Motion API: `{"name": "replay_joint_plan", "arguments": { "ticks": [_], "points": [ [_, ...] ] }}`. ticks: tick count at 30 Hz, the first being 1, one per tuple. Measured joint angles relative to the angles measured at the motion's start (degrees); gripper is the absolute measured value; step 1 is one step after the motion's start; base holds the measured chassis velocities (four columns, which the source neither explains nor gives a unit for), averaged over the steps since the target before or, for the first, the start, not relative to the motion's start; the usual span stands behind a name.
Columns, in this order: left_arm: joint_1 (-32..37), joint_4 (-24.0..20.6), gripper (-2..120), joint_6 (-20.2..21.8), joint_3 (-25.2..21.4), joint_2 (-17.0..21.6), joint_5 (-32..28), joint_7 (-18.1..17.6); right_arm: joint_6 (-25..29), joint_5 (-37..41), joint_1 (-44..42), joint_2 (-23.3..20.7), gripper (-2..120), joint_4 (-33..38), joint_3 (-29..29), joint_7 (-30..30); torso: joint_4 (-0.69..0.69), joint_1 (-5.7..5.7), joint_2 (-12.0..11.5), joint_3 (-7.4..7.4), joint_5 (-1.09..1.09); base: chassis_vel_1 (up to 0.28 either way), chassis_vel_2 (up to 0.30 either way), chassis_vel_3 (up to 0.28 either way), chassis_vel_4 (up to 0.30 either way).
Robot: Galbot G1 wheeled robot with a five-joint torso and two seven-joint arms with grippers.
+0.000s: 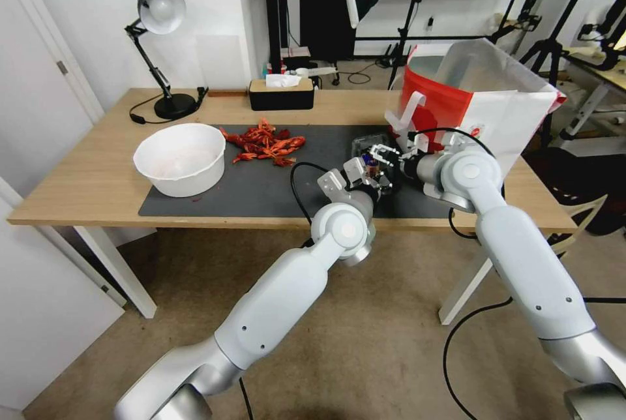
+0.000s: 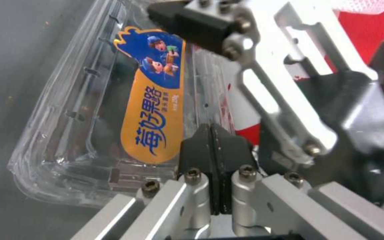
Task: Close the takeout container lid, then place the container into the takeout bag.
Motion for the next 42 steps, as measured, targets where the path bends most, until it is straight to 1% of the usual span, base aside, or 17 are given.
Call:
{"name": "replay_joint_plan", "arguments": {
  "ticks": [16, 19, 20, 21, 22, 23, 24, 25, 27, 28, 30, 31, 33, 37, 38, 40, 42],
  "points": [
    [0.4, -0.05, 0, -0.14, -0.38, 0.07, -0.01, 0.3, -0.38, 0.81, 0.88, 0.74, 100, -2.15, -0.62, 0.38, 0.0, 0.0, 0.01, 0.0, 0.0, 0.0, 0.0, 0.0, 0.0],
    [0.46, -0.21, 0, -0.21, -0.27, 0.12, 0.0, 0.34, -0.38, 1.55, 0.9, 0.59, 91, -2.46, -0.65, 0.47, 0.0, 0.0, 0.01, 0.0, 0.0, 0.0, 0.0, 0.0, 0.0],
    [0.46, -0.21, 0, -0.21, -0.27, 0.12, 0.0, 0.34, -0.38, 1.55, 0.9, 0.59, 91, -2.46, -0.65, 0.47, 0.0, 0.0, 0.01, 0.0, 0.0, 0.0, 0.0, 0.0, 0.0],
    [0.47, -0.22, 0, -0.23, -0.24, 0.09, 0.0, 0.34, -0.38, 1.96, 1.01, 0.57, 86, -2.66, -0.65, 0.7, 0.0, 0.0, 0.01, 0.0, 0.01, 0.0, 0.0, 0.0, 0.0],
    [0.47, -0.25, 0, -0.24, -0.1, 0.06, 0.01, 0.34, -0.38, 2.62, 1.1, 0.47, 77, -2.8, -0.64, 1.23, 0.0, 0.0, 0.01, 0.0, 0.01, 0.0, 0.0, 0.0, 0.0],
    [0.47, -0.25, 0, -0.24, -0.1, 0.06, 0.01, 0.34, -0.38, 2.62, 1.1, 0.47, 77, -2.8, -0.64, 1.23, 0.0, 0.0, 0.01, 0.0, 0.01, 0.0, 0.0, 0.0, 0.0],
    [0.48, -0.33, 0, -0.25, -0.06, 0.07, 0.02, 0.34, -0.38, 2.86, 1.09, 0.39, 69, -2.83, -0.58, 1.67, 0.0, 0.0, 0.01, 0.0, 0.0, 0.0, 0.0, 0.0, 0.0],
    [0.48, -0.36, 0, -0.28, -0.06, 0.13, 0.03, 0.34, -0.38, 2.99, 1.09, 0.35, 64, -2.88, -0.52, 1.93, 0.0, 0.0, 0.01, 0.0, 0.01, 0.0, 0.0, 0.0, 0.0],
    [0.49, -0.38, 0, -0.29, -0.06, 0.25, 0.03, 0.34, -0.38, 3.21, 1.04, 0.31, 58, -2.91, -0.44, 2.3, 0.0, 0.0, 0.01, 0.0, 0.01, 0.0, 0.0, 0.0, 0.0],
    [0.49, -0.38, 0, -0.29, -0.06, 0.25, 0.03, 0.34, -0.38, 3.21, 1.04, 0.31, 58, -2.91, -0.44, 2.3, 0.0, 0.0, 0.01, 0.0, 0.01, 0.0, 0.0, 0.0, 0.0],
    [0.51, -0.46, 0, -0.28, -0.08, 0.47, 0.02, 0.34, -0.35, 3.58, 0.94, 0.26, 45, -2.95, -0.24, 3.19, 0.0, 0.0, 0.01, 0.0, 0.01, 0.0, 0.0, 0.0, 0.0],
    [0.51, -0.46, 0, -0.28, -0.08, 0.47, 0.02, 0.34, -0.35, 3.58, 0.94, 0.26, 45, -2.95, -0.24, 3.19, 0.0, 0.0, 0.01, 0.0, 0.01, 0.0, 0.0, 0.0, 0.0],
    [0.55, -0.6, 0, -0.27, -0.16, 0.71, 0.0, 0.33, -0.27, 4.06, 1.01, 0.21, 34, -2.95, -0.23, 3.76, -0.01, 0.0, 0.01, 0.0, 0.01, 0.0, 0.0, 0.0, 0.0],
    [0.56, -0.72, 0, -0.28, -0.2, 1.03, 0.0, 0.34, -0.25, 4.38, 1.14, 0.22, 28, -2.96, -0.22, 4.26, 0.0, 0.0, 0.01, 0.0, 0.0, 0.0, 0.0, 0.0, 0.0],
    [0.55, -0.75, 0, -0.33, -0.3, 1.12, 0.02, 0.37, -0.28, 4.43, 1.15, 0.2, 19, -3.02, -0.23, 4.47, 0.0, 0.0, 0.01, 0.0, 0.0, 0.0, 0.0, 0.0, 0.0],
    [0.54, -0.79, 0, -0.34, -0.39, 1.19, 0.02, 0.42, -0.29, 4.48, 1.15, 0.2, 19, -3.05, -0.25, 4.51, 0.0, 0.0, 0.01, 0.0, 0.0, 0.0, 0.0, 0.0, 0.0],
    [0.55, -0.84, 0, -0.34, -0.34, 1.23, 0.01, 0.44, -0.29, 4.53, 1.2, 0.21, 8, -3.09, -0.28, 4.69, 0.0, 0.0, 0.01, 0.0, 0.04, 0.0, 0.0, 0.0, 0.0]
  ]
}}
